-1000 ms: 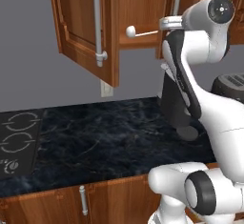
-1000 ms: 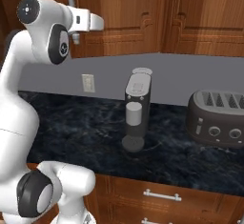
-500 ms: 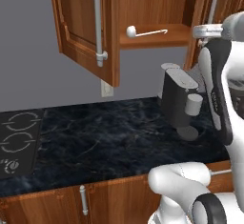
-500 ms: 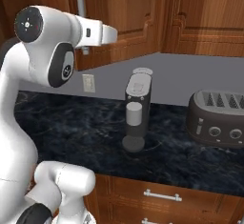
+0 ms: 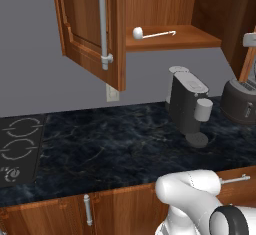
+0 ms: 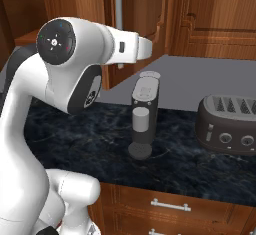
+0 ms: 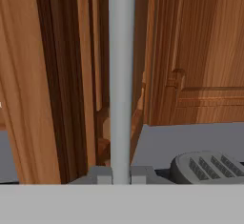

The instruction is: Open the cabinet and move the ladle to the pot. Then close the cabinet.

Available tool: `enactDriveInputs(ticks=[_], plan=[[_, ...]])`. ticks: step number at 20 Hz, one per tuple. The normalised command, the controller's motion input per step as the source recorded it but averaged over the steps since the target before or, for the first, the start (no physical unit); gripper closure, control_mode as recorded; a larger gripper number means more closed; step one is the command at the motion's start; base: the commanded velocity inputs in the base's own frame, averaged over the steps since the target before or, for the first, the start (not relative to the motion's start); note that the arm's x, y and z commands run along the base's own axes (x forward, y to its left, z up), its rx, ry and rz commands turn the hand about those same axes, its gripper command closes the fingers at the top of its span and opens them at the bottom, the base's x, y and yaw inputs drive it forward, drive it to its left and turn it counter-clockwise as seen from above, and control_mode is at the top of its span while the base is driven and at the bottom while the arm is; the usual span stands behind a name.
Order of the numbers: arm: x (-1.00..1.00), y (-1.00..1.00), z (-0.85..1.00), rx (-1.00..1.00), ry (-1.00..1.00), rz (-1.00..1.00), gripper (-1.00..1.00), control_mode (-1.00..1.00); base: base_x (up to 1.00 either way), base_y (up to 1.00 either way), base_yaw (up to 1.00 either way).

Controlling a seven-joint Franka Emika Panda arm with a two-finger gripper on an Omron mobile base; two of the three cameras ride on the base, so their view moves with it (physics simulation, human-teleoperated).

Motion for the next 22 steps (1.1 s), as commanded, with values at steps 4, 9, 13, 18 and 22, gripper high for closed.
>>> enactDriveInputs(ticks=[4, 9, 13, 18, 22], plan=[[-0.96, 0.46, 0.03, 0.0, 0.0, 0.02, -1.0, -1.0, 0.0, 0.0, 0.0], [-1.0, 0.67, 0.19, 0.0, 0.0, 0.08, -1.0, -1.0, 0.0, 0.0, 0.0], [-0.88, 0.73, 0.23, 0.0, 0.0, 0.15, -1.0, -1.0, 0.0, 0.0, 0.0], [-0.08, 0.64, 0.14, 0.01, 0.07, 0.2, -1.0, -1.0, 0.0, 0.0, 0.0], [0.33, 0.59, 0.0, 0.03, 0.17, 0.18, -1.0, -1.0, 0.0, 0.0, 0.0]])
